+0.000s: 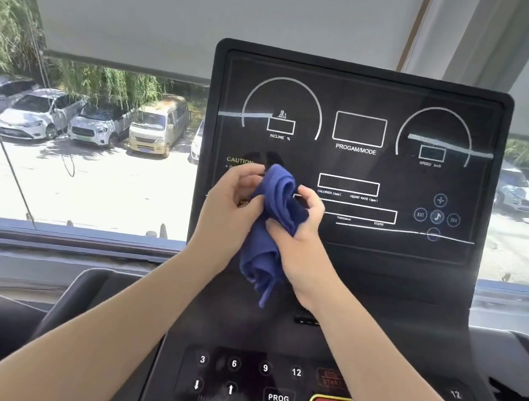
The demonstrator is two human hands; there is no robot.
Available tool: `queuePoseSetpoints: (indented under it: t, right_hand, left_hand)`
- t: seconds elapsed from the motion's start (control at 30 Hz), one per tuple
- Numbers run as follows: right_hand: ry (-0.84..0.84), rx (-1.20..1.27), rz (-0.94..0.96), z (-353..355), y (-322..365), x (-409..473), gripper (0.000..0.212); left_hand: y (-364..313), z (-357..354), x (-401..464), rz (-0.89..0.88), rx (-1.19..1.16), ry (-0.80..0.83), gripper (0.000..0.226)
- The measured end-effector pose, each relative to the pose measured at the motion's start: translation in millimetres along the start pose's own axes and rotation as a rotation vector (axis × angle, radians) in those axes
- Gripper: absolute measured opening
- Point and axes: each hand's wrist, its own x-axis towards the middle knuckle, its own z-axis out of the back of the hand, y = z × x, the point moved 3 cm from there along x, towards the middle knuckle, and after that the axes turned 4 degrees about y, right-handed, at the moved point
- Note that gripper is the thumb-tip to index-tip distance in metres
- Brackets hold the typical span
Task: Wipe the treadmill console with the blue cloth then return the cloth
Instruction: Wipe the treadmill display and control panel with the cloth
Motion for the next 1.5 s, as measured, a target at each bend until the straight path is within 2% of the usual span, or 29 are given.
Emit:
queuePoseSetpoints:
  t: [0.07,0.13,0.17,0.23,0.33,0.5,0.57,0.67,0.73,0.87,0.93,1.0,1.07,1.13,1.17,1.23,1.37,1.43,1.5]
  right_hand:
    - [-0.193,-0.225,0.244,5.7,16.6,20.4,0.048]
    - [-0.374,-0.585,0.443,12.7,34.6,41.2,0.047]
    - [-0.483,-0.777,0.501,16.2,45.5,52.2,0.049]
    - [-0.616,-1.028,0.492,23.0,65.0,76.5,0.052]
    - [-0.592,-1.264,0.449,15.5,69.1,105.9,0.053]
    - [-0.446,-1.685,0.716,-39.1,-5.8,96.4,0.068]
    - [-0.390,-1.716,0.865,-49.3,-16.7,93.7,0.062]
    - [-0.366,-1.686,1.037,-43.6,3.8,112.4,0.052]
    - [-0.471,-1.708,1.001,-35.6,28.5,135.9,0.051]
    - [-0.708,-1.628,0.715,-32.2,70.5,166.6,0.060]
    - [-0.688,-1.600,0.762,-46.3,61.9,161.1,0.052]
    - [-0.545,-1.598,0.848,-63.5,38.6,147.1,0.043]
    - [-0.393,-1.601,0.894,-69.9,19.5,133.8,0.044]
    - [-0.314,-1.648,0.987,-61.3,23.9,139.1,0.045]
    - [-0.321,-1.690,1.023,-54.2,31.5,146.7,0.046]
    - [-0.462,-1.724,1.026,-37.4,52.4,165.6,0.046]
    - [-0.676,-1.650,0.844,-25.4,82.9,187.7,0.045]
    - [-0.690,-1.600,0.835,-42.2,71.6,182.2,0.046]
    - [-0.584,-1.641,0.923,-66.2,48.5,171.2,0.045]
  left_hand:
    - [0.3,10.8,11.8,-0.088,0.120,0.012,0.039]
    - [3.8,23.9,26.9,-0.155,0.371,0.019,0.046]
    - [3.7,31.1,34.8,-0.176,0.531,0.012,0.049]
    - [6.4,46.9,52.8,-0.174,0.786,0.008,0.059]
    - [14.1,64.2,74.1,-0.084,0.925,0.072,0.077]
    - [26.8,64.5,75.1,-0.073,0.882,0.106,0.068]
    - [29.4,64.5,74.8,-0.082,0.844,0.100,0.067]
    - [30.7,65.2,76.5,-0.084,0.821,0.093,0.068]
    - [30.8,66.4,76.7,-0.100,0.839,0.090,0.069]
    - [29.4,70.7,77.1,-0.121,0.892,0.092,0.068]
    - [29.5,72.9,77.3,-0.128,0.904,0.092,0.068]
    - [29.6,73.6,77.1,-0.131,0.886,0.098,0.069]
    - [29.1,73.2,77.7,-0.148,0.865,0.110,0.072]
    - [30.0,73.4,78.6,-0.158,0.865,0.113,0.071]
    - [30.9,74.6,78.7,-0.151,0.879,0.116,0.070]
    - [33.3,78.5,79.4,-0.144,0.927,0.138,0.069]
    - [33.4,87.5,83.3,-0.191,0.975,0.173,0.065]
    - [35.8,87.3,83.4,-0.200,0.983,0.169,0.063]
    - [39.4,85.6,84.2,-0.214,0.983,0.128,0.061]
